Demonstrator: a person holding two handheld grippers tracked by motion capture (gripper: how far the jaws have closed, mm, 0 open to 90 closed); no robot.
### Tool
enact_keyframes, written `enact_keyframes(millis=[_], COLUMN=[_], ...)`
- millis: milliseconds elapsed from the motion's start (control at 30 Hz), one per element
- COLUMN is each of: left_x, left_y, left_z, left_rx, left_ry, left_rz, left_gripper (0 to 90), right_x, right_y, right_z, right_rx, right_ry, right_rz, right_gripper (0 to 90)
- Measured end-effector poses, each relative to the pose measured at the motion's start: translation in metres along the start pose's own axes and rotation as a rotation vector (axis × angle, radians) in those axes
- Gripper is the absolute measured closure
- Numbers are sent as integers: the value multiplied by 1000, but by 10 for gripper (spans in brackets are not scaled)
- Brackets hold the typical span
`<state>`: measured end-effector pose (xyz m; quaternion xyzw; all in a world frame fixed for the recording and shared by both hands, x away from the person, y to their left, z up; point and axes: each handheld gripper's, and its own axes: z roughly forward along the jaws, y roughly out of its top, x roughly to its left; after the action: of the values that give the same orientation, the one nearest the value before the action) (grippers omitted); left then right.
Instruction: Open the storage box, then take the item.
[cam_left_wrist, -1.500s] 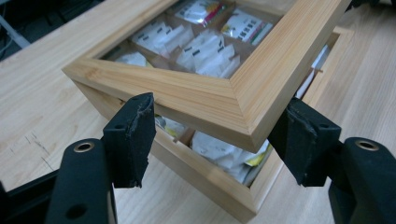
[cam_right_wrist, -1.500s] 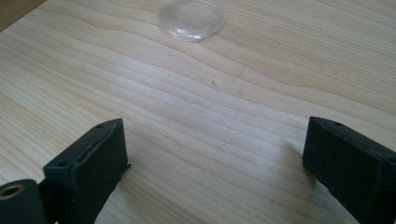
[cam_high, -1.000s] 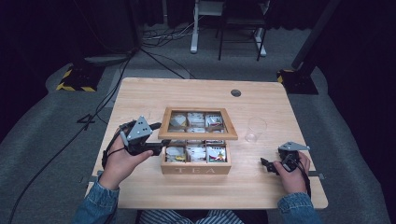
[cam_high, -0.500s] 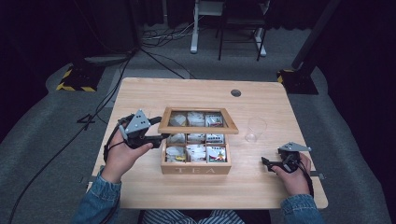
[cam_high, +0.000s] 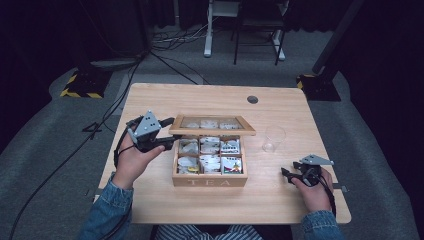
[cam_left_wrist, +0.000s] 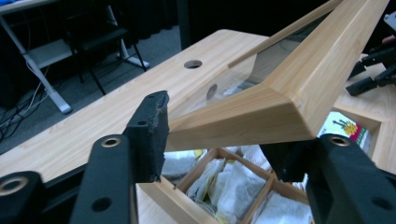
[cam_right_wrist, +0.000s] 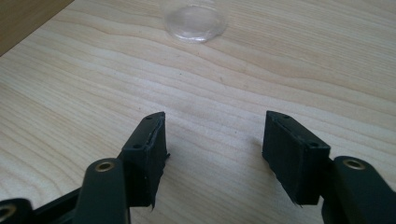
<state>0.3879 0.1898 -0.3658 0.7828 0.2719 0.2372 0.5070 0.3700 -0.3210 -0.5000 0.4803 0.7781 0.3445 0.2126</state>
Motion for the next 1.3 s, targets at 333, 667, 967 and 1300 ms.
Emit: enact_keyframes(millis=[333,667,967,1300], left_x=[3,2,0,3], left_y=[3,4,2,3], left_z=[3,5,8,11], left_rx=[-9,-4,-7,-18], left_ry=[-6,-7,-16,-26], left_rz=[-10,0,6,2], left_gripper=[479,475,465,464], right_x=[9,32,53,86], right_y=[5,25,46,75], right_z=[-12,-19,-22,-28], right_rx=[-48,-36,-26,-54], right_ry=[-49,29,69,103], right_rz=[57,9,-3,-63], right_gripper=[376,471,518,522])
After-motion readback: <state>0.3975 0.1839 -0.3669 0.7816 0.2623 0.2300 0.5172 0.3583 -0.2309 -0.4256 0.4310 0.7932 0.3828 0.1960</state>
